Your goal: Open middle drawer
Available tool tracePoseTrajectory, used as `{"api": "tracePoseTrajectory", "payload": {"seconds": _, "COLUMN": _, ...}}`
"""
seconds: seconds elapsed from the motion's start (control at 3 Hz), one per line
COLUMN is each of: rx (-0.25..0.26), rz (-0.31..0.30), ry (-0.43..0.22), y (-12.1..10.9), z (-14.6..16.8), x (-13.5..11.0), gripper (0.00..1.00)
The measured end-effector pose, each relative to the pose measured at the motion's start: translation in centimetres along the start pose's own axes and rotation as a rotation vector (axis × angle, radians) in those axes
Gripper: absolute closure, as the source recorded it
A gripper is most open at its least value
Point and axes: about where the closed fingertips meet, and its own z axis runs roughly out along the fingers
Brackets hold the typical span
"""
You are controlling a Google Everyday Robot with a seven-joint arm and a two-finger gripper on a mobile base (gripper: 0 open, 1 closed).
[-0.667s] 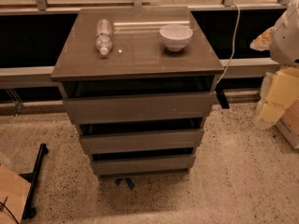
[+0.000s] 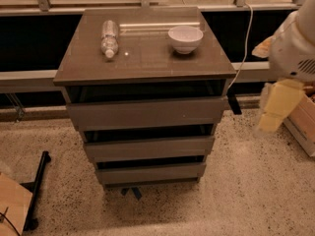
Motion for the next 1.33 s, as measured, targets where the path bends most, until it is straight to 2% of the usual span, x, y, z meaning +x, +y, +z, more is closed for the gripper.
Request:
{"api": "tracePoseTrajectory", "payload": {"seconds": 0.33, "rx": 0.040, "rz": -0.063, "ry": 0.008, "y": -0.6, "z": 5.6, "x": -1.7, "gripper": 0.00}}
{"api": "tracePoseTrajectory", "payload": {"seconds": 0.67, "rx": 0.063, "rz": -0.105, "ry": 0.013, "y": -1.1, "z": 10.6, "x": -2.4, "gripper": 0.00}}
{"api": "tracePoseTrajectory", "payload": {"seconds": 1.0, "rx": 0.047, "rz": -0.097, "ry": 0.003, "y": -1.6, "z": 15.9, "x": -1.2, "gripper": 0.00}}
{"api": "tracePoseTrajectory", "payload": {"seconds": 1.33, "rx": -0.010, "rz": -0.043, "ry": -0.051, "y": -1.8, "z": 19.8, "x": 0.1, "gripper": 0.00}}
